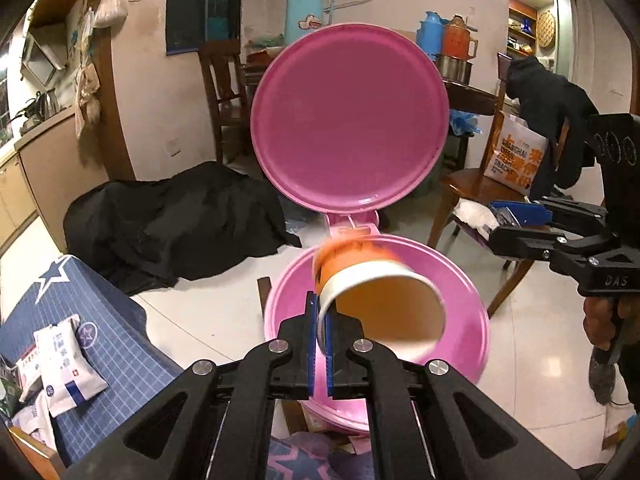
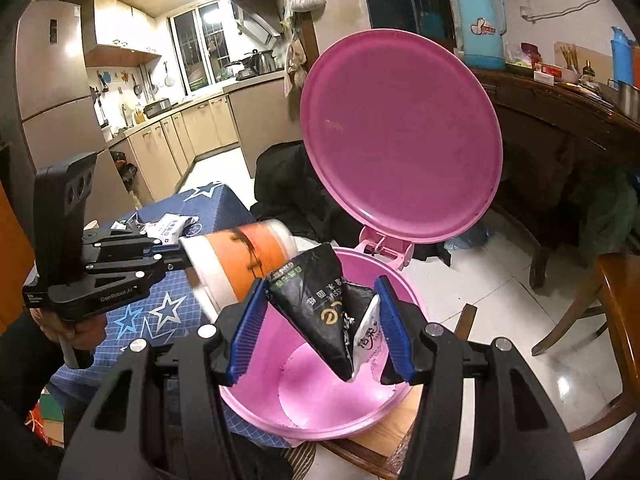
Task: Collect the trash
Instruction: 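Carry both items over the pink bin and open both tools to drop them, then grasp the clear plastic bag with the right tool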
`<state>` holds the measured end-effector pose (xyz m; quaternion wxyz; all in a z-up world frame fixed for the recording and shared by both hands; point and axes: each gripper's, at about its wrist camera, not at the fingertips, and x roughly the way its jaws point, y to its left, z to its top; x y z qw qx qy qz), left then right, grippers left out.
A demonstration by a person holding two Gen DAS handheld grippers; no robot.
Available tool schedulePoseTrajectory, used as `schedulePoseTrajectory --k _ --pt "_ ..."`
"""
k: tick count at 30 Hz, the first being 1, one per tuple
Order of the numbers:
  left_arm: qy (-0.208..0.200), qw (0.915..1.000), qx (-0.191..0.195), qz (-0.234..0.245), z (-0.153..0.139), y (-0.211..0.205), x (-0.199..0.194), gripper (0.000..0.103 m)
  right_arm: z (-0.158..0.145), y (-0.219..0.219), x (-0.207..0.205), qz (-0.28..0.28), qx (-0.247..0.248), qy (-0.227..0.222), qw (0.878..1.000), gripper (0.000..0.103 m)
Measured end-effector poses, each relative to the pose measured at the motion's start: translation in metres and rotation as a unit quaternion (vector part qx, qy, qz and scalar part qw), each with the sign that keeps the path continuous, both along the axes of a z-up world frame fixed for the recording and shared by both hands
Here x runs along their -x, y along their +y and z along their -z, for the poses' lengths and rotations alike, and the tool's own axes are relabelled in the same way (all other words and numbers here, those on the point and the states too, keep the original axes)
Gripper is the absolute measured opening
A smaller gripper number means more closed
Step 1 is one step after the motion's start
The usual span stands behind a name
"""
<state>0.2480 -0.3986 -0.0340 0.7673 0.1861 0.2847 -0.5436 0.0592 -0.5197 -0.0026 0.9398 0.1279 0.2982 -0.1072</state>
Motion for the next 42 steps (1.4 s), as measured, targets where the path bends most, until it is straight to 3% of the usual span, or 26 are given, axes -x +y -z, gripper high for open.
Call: schedulePoseTrajectory --k 3,6,9,11,12,18,30,36,42 --pt "-0.001 1.0000 0.000 0.002 -0.001 -0.002 -0.002 0.005 0.000 -0.005 -0.005 -0.001 -0.012 0.004 1.000 0.069" --pt "-0.005 1.0000 -0.001 0.002 -0.002 -0.004 -0.002 0.005 0.001 -0.007 -0.011 0.002 -0.014 0.006 1.000 0.070" --pt "0.000 1.0000 0.002 0.003 -0.003 -0.005 -0.003 0.018 0.002 -0.008 -0.011 0.001 -0.017 0.005 1.000 0.070" --pt "-0.005 1.0000 0.008 -0.001 -0.005 -0.005 -0.002 0.038 0.003 -0.010 -0.012 0.000 -0.019 0.006 1.000 0.070" --pt "-0.009 0.9999 0.009 -0.002 -0.007 -0.005 -0.001 0.039 0.004 -0.012 -0.013 -0.001 -0.019 0.007 1.000 0.072" --pt "-0.013 0.9997 0.021 -0.008 -0.016 -0.003 0.000 0.039 -0.004 -0.013 -0.009 0.004 -0.016 -0.004 1.000 0.077" --pt "-0.019 0.9991 0.025 -0.031 -0.015 0.021 0.008 0.039 -0.002 -0.002 -0.005 0.004 -0.016 -0.004 1.000 0.078" --pt "-0.028 0.9977 0.026 -0.056 -0.008 0.060 0.017 0.039 -0.005 0.029 -0.013 -0.037 -0.023 -0.015 0.999 0.079" --pt "-0.024 0.9936 0.013 -0.110 0.012 0.129 0.019 0.041 -0.008 0.079 -0.035 -0.101 -0.012 -0.027 0.994 0.079"
